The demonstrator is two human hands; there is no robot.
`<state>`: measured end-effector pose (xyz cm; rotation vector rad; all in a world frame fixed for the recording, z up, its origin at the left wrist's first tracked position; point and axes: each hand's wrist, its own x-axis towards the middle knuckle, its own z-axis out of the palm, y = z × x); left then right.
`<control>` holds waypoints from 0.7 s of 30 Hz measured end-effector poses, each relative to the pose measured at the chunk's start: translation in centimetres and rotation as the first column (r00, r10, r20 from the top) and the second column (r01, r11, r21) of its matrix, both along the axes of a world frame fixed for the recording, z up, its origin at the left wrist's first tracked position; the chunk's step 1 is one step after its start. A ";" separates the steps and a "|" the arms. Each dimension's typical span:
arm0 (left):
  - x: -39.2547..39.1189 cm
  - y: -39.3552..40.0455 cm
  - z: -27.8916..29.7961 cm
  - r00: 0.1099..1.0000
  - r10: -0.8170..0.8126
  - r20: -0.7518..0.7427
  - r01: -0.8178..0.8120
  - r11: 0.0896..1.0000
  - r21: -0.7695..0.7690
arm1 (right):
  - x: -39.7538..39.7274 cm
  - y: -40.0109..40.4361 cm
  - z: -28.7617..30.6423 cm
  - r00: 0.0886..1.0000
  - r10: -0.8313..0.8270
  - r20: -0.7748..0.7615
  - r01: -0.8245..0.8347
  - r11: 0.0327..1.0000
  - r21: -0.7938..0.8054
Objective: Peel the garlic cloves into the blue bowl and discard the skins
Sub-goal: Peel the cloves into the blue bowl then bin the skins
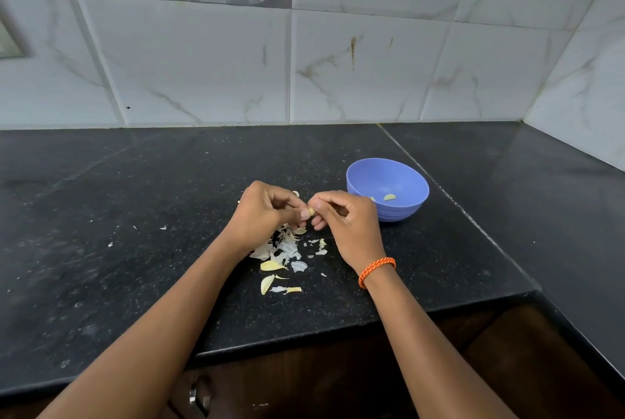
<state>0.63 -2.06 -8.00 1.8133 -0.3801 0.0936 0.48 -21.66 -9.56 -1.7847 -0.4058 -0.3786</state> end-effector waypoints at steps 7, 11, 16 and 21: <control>-0.3 0.1 0.4 0.995 -0.014 -0.099 0.013 1.000 -0.005 | 0.1 -0.1 -0.1 0.999 0.038 -0.015 -0.038 0.999 -0.010; -0.4 -0.1 0.5 0.995 -0.019 -0.094 0.017 1.000 -0.017 | 0.0 0.0 0.0 0.999 0.037 -0.004 -0.037 0.999 -0.016; -0.4 -0.3 0.6 0.997 -0.024 -0.067 0.023 1.000 -0.012 | -0.2 0.0 0.3 1.000 0.024 -0.004 -0.024 0.999 0.032; -0.6 -0.6 0.8 1.000 -0.003 -0.027 0.002 1.000 -0.014 | -0.4 0.0 0.5 0.997 0.060 -0.046 -0.056 0.995 0.087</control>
